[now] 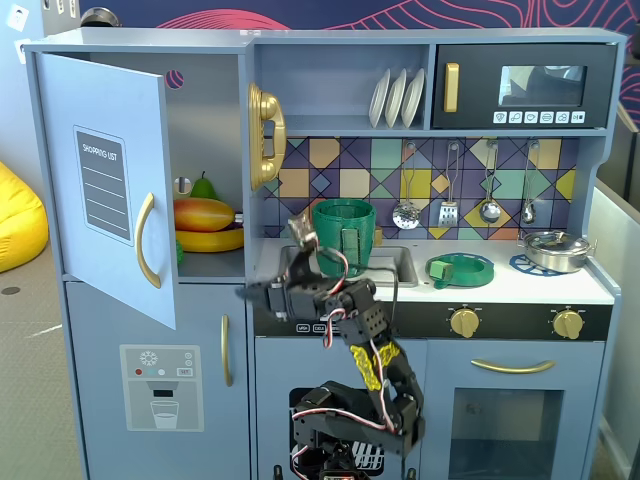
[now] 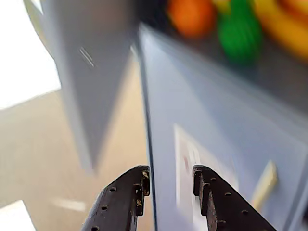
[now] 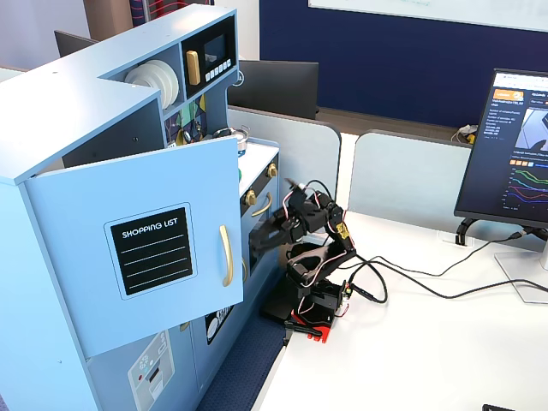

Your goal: Close the left cabinet door

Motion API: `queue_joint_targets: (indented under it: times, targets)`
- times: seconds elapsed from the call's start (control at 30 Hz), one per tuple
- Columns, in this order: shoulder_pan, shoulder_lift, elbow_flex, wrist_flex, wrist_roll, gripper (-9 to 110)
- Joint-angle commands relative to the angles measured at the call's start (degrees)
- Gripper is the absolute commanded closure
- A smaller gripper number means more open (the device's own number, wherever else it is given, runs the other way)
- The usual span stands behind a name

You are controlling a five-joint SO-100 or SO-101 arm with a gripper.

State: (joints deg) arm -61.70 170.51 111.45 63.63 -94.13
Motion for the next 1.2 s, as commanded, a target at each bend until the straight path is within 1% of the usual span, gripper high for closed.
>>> queue_joint_targets:
  times: [0.0, 0.27, 0.5, 0.63, 0.93, 1.07, 1.17]
  targets:
    - [-6.0, -7.1, -8.5, -8.3, -7.6, 102]
    - [-14.2, -15.1, -13.8, -15.9, -25.6, 102]
    - [-18.1, -21.1, -18.3, -18.3, -37.8, 102]
    - [-20.5, -25.5, -22.2, -18.5, -42.9, 102]
    - [-23.4, -35.1, -27.7, -23.9, -54.4, 101]
    - [-23.3, -38.7, -28.7, -27.6, -56.6, 101]
    - [-22.9, -39.9, -28.6, -28.4, -56.2, 101]
